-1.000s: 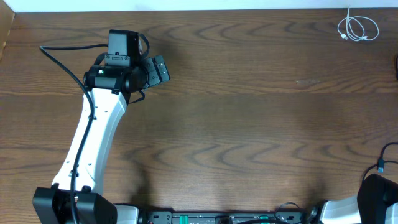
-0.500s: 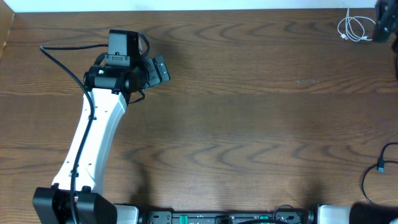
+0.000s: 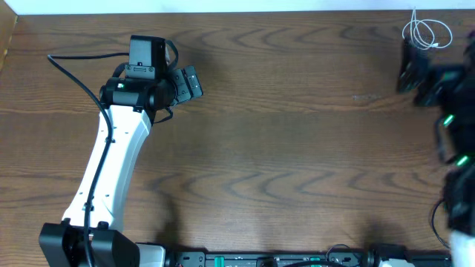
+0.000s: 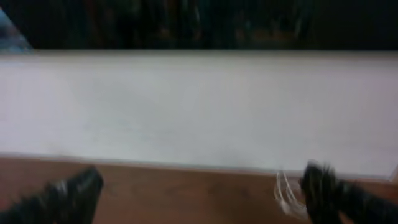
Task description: Untangle cables
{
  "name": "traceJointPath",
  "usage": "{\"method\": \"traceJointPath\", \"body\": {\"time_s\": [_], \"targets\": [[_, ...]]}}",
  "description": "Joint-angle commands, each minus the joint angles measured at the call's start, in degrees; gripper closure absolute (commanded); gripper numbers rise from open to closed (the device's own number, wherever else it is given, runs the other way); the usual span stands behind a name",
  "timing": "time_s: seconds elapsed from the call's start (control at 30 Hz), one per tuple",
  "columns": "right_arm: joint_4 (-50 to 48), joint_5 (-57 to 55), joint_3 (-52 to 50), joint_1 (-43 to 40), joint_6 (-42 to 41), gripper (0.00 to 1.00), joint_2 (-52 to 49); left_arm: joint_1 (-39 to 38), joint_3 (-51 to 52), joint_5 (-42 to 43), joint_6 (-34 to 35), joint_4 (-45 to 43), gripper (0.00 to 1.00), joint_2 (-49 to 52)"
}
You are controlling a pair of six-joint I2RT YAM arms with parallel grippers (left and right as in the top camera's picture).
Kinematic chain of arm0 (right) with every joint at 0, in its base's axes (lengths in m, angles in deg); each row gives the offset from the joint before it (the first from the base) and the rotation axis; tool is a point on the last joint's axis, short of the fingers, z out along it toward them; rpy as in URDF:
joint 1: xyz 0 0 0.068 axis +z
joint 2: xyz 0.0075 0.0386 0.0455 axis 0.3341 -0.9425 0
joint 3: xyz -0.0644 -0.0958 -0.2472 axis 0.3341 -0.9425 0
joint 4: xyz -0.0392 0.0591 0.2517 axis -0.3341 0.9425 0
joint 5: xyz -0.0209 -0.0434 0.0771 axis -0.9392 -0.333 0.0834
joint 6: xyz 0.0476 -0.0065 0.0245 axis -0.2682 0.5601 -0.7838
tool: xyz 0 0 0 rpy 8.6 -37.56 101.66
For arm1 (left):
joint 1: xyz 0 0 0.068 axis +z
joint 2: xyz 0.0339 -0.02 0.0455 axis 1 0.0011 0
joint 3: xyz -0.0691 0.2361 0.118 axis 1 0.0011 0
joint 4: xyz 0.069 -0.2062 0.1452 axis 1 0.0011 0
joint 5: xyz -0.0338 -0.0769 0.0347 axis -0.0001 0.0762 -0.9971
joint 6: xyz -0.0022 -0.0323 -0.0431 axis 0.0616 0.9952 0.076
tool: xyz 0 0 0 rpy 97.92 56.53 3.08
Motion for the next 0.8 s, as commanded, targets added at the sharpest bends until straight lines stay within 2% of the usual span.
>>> {"method": "traceJointPath", "body": {"time_s": [0.0,0.13,0.27,0.67,0.77], "targets": [[-9.0,-2.4,-15.7,2.3,0.2,0.01,8.5,0.0,-0.1,-0.3,-0.1,0.0,0.01,0.3],[-21.4,-4.3,-32.1,3.8,0.2,0.01,17.7,0.0,-0.1,-0.3,-0.1,0.0,0.01,0.3],[-26.4,-5.9,-43.5,5.0,0.2,0.01,26.2,0.0,-0.1,-0.3,-0.1,0.0,0.01,0.3],[-26.5,-6.6,-61.9,5.5,-2.3,0.01,45.8,0.0,-0.1,-0.3,-0.1,0.0,0.01,0.3],[-22.1,-6.6,-62.6,5.5,-3.4,0.01,49.1,0.0,-0.1,-0.3,-0.1,0.0,0.01,0.3]]}}
